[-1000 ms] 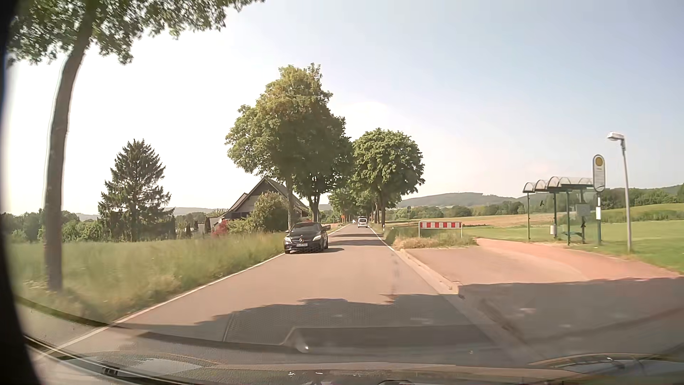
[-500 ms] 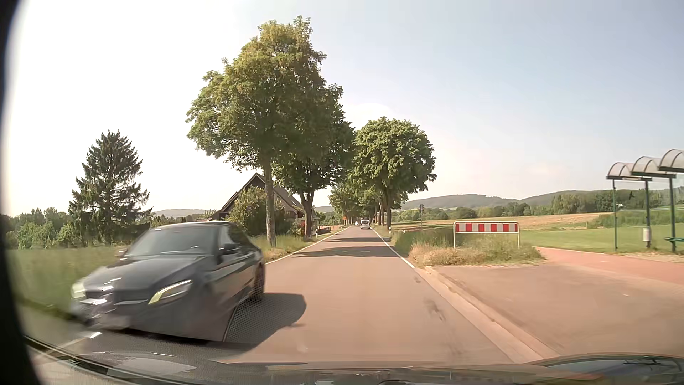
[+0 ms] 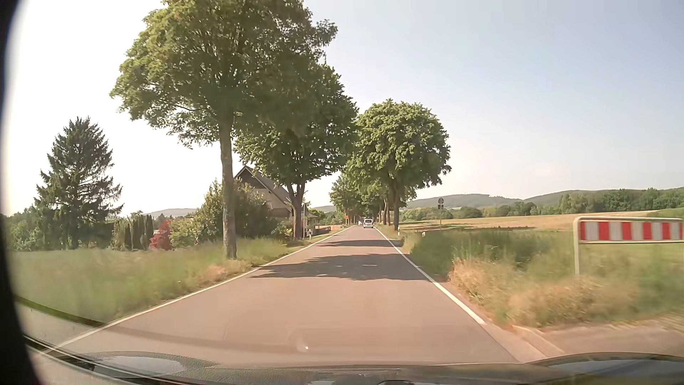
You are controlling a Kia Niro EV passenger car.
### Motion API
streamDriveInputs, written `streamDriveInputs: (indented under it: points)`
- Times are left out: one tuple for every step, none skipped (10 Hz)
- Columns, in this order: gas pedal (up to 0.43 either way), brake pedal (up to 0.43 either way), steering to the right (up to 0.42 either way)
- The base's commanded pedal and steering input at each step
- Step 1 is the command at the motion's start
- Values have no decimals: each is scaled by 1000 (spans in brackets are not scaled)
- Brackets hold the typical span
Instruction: Follow the waypoints while adhering to traffic rules and regulations
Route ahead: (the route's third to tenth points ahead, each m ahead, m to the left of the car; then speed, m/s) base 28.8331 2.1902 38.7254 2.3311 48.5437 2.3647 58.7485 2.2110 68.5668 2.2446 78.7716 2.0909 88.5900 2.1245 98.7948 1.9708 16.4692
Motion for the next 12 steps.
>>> streamDriveInputs:
  points:
    - [209, 0, -5]
    - [209, 0, -5]
    - [197, 0, -5]
    - [197, 0, -4]
    - [197, 0, -2]
    - [197, 0, -2]
    - [197, 0, -1]
    - [197, 0, -2]
    - [197, 0, -1]
    - [197, 0, 0]
    - [197, 0, 1]
    - [209, 0, 4]
